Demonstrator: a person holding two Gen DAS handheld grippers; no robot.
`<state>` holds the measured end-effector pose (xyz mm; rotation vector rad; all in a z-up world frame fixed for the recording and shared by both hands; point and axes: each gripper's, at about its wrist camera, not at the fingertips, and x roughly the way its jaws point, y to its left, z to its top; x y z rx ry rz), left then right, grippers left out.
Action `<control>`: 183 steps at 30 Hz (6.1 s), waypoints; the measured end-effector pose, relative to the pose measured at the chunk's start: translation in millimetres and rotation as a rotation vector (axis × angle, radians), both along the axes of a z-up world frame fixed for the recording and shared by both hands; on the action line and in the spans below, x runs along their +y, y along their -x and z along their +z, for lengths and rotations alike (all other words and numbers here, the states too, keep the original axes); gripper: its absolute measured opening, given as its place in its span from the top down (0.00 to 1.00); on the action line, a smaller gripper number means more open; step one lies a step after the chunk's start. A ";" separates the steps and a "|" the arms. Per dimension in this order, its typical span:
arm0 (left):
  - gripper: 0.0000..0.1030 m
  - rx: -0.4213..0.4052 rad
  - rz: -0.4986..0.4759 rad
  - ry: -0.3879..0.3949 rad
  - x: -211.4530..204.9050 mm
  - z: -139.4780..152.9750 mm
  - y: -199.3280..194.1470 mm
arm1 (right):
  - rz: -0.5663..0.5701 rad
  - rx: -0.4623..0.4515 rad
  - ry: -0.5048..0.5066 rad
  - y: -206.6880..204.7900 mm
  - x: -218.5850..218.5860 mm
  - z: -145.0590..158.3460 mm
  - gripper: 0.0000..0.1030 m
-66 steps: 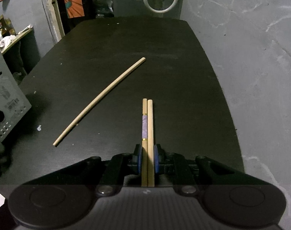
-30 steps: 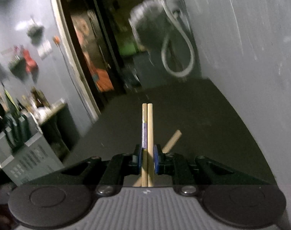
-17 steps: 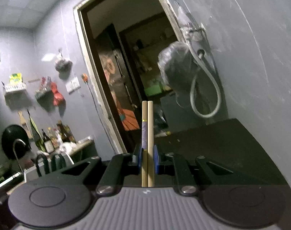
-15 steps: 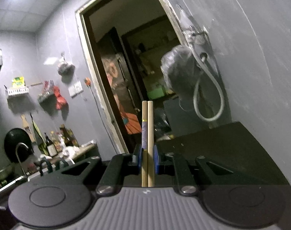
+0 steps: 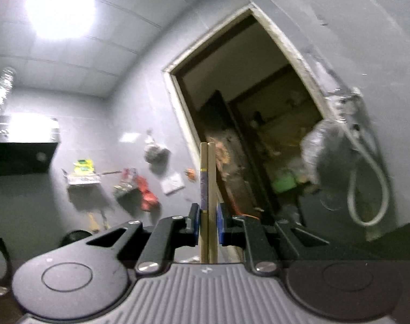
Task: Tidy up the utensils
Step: 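Raise the two chopsticks with the right tool above the basket rim, then lower the chopsticks into the basket and open the right tool, then move the open right tool down to the last wooden chopstick, then close the right tool on the chopstick and lift it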
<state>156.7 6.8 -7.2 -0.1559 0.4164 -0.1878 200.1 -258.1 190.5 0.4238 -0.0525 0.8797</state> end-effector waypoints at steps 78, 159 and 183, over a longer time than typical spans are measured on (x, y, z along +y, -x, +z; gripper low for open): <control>0.23 0.005 0.008 -0.017 -1.0 2.2 3.1 | -0.190 -0.009 0.033 81.6 2.0 -142.2 0.00; 0.23 0.045 0.032 -0.086 -11.3 3.4 -6.8 | -0.527 0.651 0.754 -95.6 16.8 -183.3 0.28; 0.22 0.042 0.023 -0.066 -6.3 1.7 -8.1 | -0.500 0.694 0.683 -121.4 5.7 -179.6 0.93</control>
